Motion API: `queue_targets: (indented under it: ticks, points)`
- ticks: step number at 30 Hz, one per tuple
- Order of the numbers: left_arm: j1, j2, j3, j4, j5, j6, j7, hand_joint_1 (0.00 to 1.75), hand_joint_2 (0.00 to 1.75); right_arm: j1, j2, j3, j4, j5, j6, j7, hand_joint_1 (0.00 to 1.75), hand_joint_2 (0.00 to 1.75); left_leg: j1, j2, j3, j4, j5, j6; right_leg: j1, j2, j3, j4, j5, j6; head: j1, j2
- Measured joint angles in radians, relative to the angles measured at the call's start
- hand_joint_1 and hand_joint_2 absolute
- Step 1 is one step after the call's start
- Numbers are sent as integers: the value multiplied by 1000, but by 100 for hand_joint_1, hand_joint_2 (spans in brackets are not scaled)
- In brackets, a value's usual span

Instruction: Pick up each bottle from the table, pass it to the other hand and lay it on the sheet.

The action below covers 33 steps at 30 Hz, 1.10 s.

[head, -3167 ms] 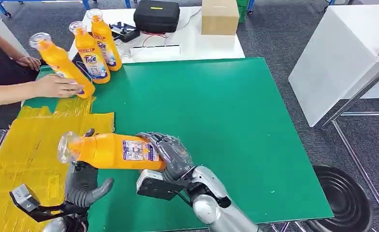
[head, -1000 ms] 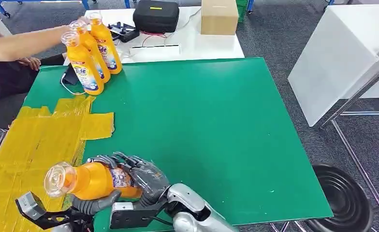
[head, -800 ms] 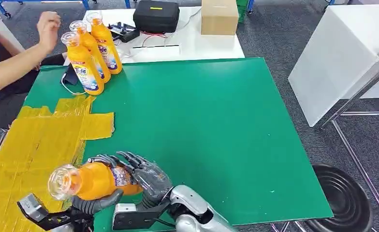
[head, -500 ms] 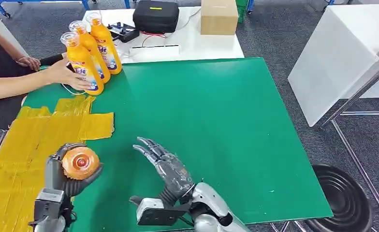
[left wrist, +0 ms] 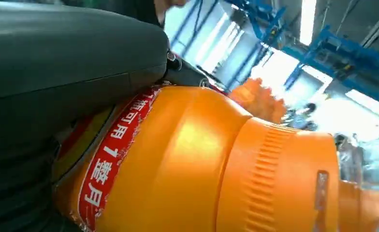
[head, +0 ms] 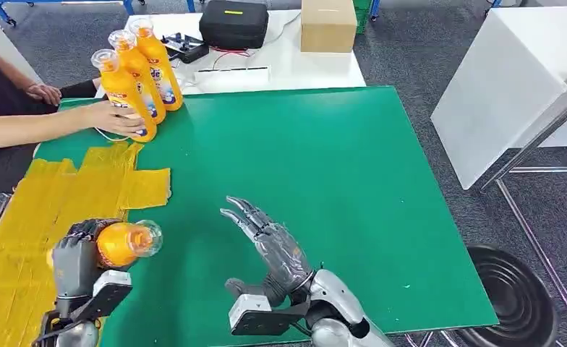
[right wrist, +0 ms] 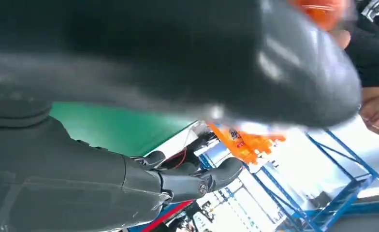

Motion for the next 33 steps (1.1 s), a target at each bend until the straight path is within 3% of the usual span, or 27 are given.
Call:
queue_targets:
  ticks: [4, 9, 10, 13, 14, 22, 33]
  points:
    - [-51, 47, -50, 136, -312, -14, 237, 175, 175, -3, -8, 0, -10, -14, 4, 11, 0, 0, 0, 0, 0, 0, 0, 0, 0, 0, 0, 0, 0, 0, 0, 0]
    - [-168, 93, -116, 373, -445, -13, 343, 175, 175, -14, -11, 1, -11, -17, 23, 22, 0, 0, 0, -4, 4, 0, 0, 0, 0, -4, 6, 0, 0, 0, 1, 0]
    - [-188, 99, -125, 408, -462, -13, 357, 0, 175, -17, -12, 1, -11, -17, 24, 23, 0, 0, 0, -5, 6, 0, 0, 0, 0, -5, 9, 0, -1, -1, 0, 0]
    - [-250, 116, -150, 502, -480, -13, 372, 0, 175, -26, -14, 1, -11, -19, 29, 25, 0, 0, 0, -6, 12, -1, -1, -1, -1, -5, 17, 0, -3, -2, 0, 0]
    - [-265, 120, -155, 531, -481, -14, 372, 0, 0, -29, -15, 1, -11, -20, 31, 25, 0, 0, 0, -7, 14, -1, -1, -1, -1, -6, 19, 0, -4, -1, 1, 0]
    - [-306, 153, -169, 618, -422, -14, 315, 0, 0, -39, -14, 1, -10, -33, 43, 25, 0, 0, 1, -6, 19, -2, 4, -6, -2, -8, 23, 0, 1, -7, 0, 0]
    - [-190, 199, -100, 563, -255, 12, 134, 0, 0, -84, 74, 41, 40, -33, 32, 51, 0, 0, 1, -6, 16, -2, 4, -6, 0, -7, 17, 3, 0, -7, 0, 0]
